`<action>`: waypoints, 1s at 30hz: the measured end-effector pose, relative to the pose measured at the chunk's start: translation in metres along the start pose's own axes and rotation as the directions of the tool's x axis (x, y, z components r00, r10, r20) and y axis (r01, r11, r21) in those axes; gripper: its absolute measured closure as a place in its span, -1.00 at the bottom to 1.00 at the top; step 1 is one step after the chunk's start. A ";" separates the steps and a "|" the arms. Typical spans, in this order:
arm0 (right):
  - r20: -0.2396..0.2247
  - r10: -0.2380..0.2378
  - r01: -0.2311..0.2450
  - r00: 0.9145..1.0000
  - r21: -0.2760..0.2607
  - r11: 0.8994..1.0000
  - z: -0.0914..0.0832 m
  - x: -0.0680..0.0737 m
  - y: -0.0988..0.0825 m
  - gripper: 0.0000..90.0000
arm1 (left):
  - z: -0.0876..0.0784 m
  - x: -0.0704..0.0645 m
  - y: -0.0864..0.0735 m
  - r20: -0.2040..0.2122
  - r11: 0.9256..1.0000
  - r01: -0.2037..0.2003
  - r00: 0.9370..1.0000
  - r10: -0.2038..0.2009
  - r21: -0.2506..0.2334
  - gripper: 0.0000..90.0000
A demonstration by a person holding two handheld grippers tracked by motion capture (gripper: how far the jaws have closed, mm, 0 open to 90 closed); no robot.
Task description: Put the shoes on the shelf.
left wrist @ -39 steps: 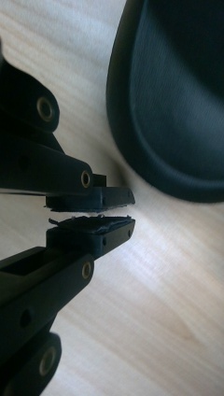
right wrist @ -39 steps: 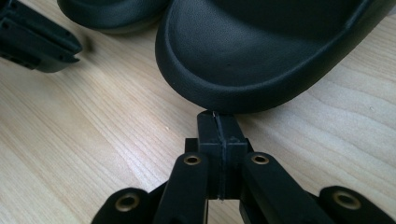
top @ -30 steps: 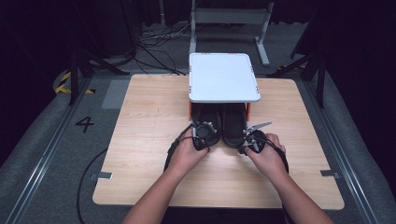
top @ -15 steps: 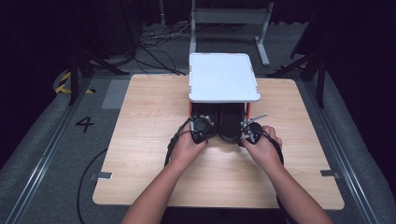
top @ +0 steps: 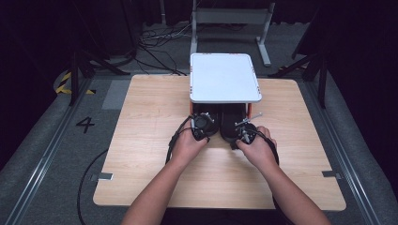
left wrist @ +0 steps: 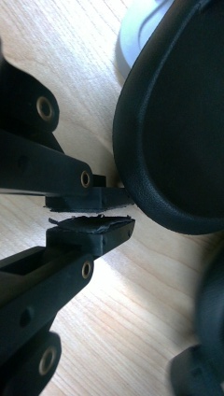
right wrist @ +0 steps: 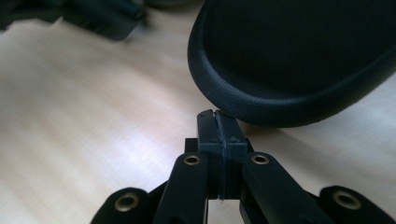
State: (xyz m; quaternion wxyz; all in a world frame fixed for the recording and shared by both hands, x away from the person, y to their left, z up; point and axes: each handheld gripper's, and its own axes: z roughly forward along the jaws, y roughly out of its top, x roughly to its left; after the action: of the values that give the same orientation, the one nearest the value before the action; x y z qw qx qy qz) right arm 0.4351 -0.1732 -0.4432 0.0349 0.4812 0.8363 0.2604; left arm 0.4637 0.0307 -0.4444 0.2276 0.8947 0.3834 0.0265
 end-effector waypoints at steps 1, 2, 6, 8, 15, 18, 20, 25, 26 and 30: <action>0.023 0.001 -0.001 1.000 0.003 1.000 0.001 -0.002 0.003 1.00 | 0.001 0.000 0.001 0.004 1.000 -0.002 1.000 0.002 -0.005 0.86; 0.033 -0.002 0.002 0.999 -0.001 1.000 0.001 -0.004 0.006 1.00 | 0.001 0.000 0.001 0.009 1.000 0.005 1.000 -0.005 -0.009 0.86; 0.056 -0.007 0.007 0.998 0.013 1.000 0.004 -0.008 0.014 1.00 | 0.002 0.003 0.005 0.015 1.000 0.000 1.000 0.000 -0.015 0.86; 0.066 -0.003 0.001 0.998 0.026 1.000 0.006 -0.009 0.018 1.00 | 0.004 0.005 0.007 0.026 1.000 0.013 1.000 -0.013 -0.013 0.88; 0.089 -0.001 -0.004 0.996 0.057 0.998 0.009 -0.012 0.026 1.00 | 0.004 0.007 0.011 0.053 1.000 0.022 0.998 -0.022 0.003 0.89; 0.091 -0.012 0.007 0.996 0.047 0.999 0.009 -0.012 0.024 0.97 | 0.001 0.006 0.009 0.050 1.000 0.008 0.999 -0.007 -0.002 0.83; 0.070 -0.008 0.005 0.998 0.033 0.999 0.005 -0.011 0.020 0.91 | -0.006 0.005 0.006 0.039 1.000 -0.002 0.999 0.003 -0.017 0.79; 0.030 -0.024 0.025 0.999 -0.037 0.999 -0.015 -0.010 0.013 0.74 | -0.028 0.003 -0.006 0.003 0.998 0.007 1.000 -0.007 -0.054 0.63; 0.031 -0.035 0.037 0.999 -0.051 0.998 -0.019 -0.010 0.011 0.70 | -0.033 0.001 -0.009 -0.003 0.998 0.010 1.000 -0.011 -0.060 0.60; 0.050 -0.084 0.089 0.995 -0.097 0.991 -0.035 -0.011 0.004 0.49 | -0.052 -0.003 -0.021 -0.019 0.996 0.013 1.000 -0.015 -0.086 0.45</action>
State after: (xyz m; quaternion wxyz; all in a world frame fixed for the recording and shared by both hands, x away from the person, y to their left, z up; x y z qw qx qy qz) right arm 0.4334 -0.1947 -0.4136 0.0890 0.4479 0.8415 0.2888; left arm 0.4357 0.0616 -0.4061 0.2623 0.8811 0.3904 0.0499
